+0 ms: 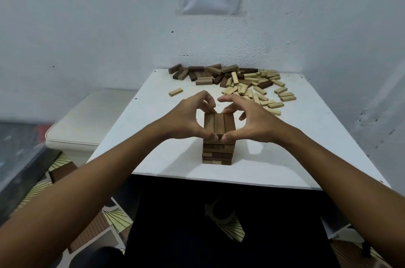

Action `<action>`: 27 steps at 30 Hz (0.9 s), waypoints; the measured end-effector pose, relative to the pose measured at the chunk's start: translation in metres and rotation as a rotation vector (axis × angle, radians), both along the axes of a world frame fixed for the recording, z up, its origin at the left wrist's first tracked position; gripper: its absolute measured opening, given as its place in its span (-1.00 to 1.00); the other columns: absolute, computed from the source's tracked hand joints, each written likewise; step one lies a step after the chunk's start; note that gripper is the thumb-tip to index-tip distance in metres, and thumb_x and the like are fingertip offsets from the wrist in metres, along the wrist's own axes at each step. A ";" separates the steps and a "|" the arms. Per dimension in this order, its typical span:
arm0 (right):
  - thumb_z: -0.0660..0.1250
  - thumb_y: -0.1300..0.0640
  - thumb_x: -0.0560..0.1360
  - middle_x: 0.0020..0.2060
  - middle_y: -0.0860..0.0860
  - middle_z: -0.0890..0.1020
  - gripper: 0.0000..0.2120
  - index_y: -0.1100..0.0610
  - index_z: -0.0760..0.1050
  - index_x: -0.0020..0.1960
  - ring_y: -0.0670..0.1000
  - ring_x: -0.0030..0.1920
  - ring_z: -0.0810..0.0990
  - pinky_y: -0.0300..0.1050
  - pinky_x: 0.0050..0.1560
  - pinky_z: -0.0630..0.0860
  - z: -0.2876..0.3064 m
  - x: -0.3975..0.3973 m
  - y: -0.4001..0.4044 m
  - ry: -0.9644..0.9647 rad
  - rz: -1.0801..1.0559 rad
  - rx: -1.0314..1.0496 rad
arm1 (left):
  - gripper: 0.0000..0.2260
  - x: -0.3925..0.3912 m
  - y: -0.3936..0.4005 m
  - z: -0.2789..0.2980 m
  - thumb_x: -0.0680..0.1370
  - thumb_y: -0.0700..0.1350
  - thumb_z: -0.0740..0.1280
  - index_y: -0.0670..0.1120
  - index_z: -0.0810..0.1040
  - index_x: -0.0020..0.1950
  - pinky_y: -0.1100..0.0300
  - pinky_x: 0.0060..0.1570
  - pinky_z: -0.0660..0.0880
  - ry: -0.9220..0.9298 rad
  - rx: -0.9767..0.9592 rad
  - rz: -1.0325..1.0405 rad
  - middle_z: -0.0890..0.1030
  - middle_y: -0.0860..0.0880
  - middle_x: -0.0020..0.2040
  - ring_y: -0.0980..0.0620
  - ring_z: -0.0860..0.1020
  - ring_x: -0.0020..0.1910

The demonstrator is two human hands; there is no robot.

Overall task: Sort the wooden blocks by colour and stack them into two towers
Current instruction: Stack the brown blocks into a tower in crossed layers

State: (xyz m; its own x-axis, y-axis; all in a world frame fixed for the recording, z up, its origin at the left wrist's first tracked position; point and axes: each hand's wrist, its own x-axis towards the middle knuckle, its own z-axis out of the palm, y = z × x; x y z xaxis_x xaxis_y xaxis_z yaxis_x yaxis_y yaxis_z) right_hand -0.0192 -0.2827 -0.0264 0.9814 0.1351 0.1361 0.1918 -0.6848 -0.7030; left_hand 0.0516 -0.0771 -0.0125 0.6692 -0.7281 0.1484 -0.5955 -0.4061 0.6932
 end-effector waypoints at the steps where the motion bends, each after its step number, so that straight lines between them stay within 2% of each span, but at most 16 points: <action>1: 0.63 0.00 0.23 0.14 -0.07 0.55 -0.16 -0.25 0.28 0.38 -0.18 0.21 0.47 -0.24 0.10 0.41 0.000 0.000 0.000 -0.001 -0.001 0.000 | -0.46 0.000 0.000 0.000 0.24 -0.12 0.64 0.09 0.37 0.01 0.36 -0.03 0.35 0.001 -0.001 0.001 0.58 0.05 0.10 0.15 0.50 0.16; 5: 0.63 0.00 0.23 0.14 -0.06 0.55 -0.18 -0.26 0.28 0.36 -0.17 0.21 0.47 -0.26 0.09 0.40 -0.001 0.000 0.000 -0.007 0.000 -0.001 | -0.45 0.001 0.000 -0.001 0.24 -0.11 0.65 0.09 0.37 0.02 0.48 -0.08 0.34 0.010 0.004 -0.004 0.57 0.05 0.10 0.19 0.50 0.15; 10: 0.63 -0.01 0.23 0.14 -0.08 0.56 -0.19 -0.30 0.27 0.33 -0.19 0.20 0.46 -0.27 0.07 0.37 -0.001 -0.001 0.000 -0.008 -0.007 0.000 | -0.45 0.000 0.000 -0.003 0.16 0.05 0.58 0.14 0.36 0.00 0.55 -0.11 0.33 0.025 -0.003 -0.010 0.57 0.08 0.09 0.27 0.49 0.13; 21: 0.64 -0.02 0.23 0.12 -0.07 0.56 -0.17 -0.25 0.29 0.37 -0.15 0.21 0.47 -0.24 0.08 0.37 -0.002 -0.003 -0.001 -0.012 -0.005 0.007 | -0.43 0.004 0.001 -0.007 0.17 0.05 0.58 0.06 0.39 0.07 0.60 -0.13 0.32 0.031 0.000 -0.028 0.57 0.04 0.11 0.31 0.48 0.10; 24: 0.63 -0.04 0.25 0.18 -0.09 0.56 -0.12 -0.21 0.26 0.44 -0.14 0.25 0.46 -0.20 0.10 0.40 -0.002 -0.004 -0.001 0.002 -0.003 0.012 | -0.39 0.004 0.003 -0.005 0.15 0.11 0.59 0.08 0.39 0.08 0.54 -0.09 0.35 0.029 0.002 -0.047 0.58 0.04 0.14 0.28 0.49 0.11; 27: 0.57 -0.04 0.31 0.23 -0.11 0.54 -0.09 -0.15 0.17 0.52 -0.15 0.28 0.44 -0.16 0.13 0.42 0.000 -0.007 -0.005 0.036 -0.005 0.071 | -0.32 0.006 0.009 -0.004 0.12 0.22 0.56 0.12 0.37 0.13 0.28 0.05 0.41 0.039 0.010 -0.042 0.57 0.12 0.18 0.25 0.49 0.18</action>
State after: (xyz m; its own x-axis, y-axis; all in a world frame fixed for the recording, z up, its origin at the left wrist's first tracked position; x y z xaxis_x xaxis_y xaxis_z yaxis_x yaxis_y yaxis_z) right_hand -0.0266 -0.2874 -0.0269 0.9865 0.1212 0.1099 0.1622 -0.6339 -0.7562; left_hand 0.0580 -0.0684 -0.0161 0.6429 -0.7572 0.1151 -0.5848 -0.3883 0.7122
